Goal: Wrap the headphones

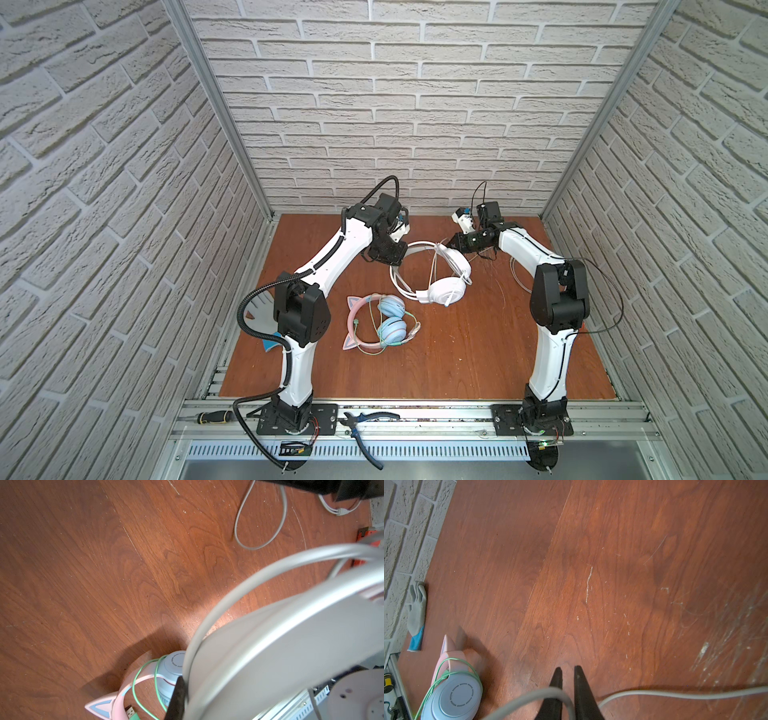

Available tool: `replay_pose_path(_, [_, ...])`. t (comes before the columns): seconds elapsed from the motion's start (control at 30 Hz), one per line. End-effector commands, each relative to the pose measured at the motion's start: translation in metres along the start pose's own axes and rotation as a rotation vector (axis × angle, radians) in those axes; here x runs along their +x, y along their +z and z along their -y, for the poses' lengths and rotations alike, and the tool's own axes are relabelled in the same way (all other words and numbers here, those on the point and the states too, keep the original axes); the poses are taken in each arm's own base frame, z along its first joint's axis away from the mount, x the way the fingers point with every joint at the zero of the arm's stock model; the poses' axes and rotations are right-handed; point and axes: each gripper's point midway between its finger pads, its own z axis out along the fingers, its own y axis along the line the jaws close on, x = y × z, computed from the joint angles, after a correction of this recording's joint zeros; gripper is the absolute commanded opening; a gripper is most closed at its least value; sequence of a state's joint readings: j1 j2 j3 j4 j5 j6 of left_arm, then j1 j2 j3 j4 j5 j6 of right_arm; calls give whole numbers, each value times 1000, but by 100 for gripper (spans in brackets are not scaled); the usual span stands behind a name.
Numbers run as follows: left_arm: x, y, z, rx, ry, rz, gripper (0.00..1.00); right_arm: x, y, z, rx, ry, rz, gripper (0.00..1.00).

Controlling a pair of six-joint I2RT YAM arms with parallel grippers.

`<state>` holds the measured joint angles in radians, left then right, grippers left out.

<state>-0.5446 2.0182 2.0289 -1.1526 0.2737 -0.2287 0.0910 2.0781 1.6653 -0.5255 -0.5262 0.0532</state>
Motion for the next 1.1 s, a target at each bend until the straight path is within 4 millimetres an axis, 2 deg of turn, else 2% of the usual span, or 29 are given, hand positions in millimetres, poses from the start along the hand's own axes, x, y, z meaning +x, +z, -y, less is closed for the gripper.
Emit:
replay_pose_path(0.0, [-9, -23, 19, 71, 12, 70, 0, 0, 3, -7, -48, 0, 28, 16])
replay_pose_path(0.43, [-23, -40, 15, 91, -58, 131, 0, 37, 18, -10, -139, 44, 44, 27])
replay_pose_path(0.83, [-49, -56, -3, 100, -155, 220, 0, 69, 26, -21, -251, 83, 42, 36])
replay_pose_path(1.07, [-64, -56, -15, 104, -225, 263, 0, 82, 32, -28, -268, 81, 5, 36])
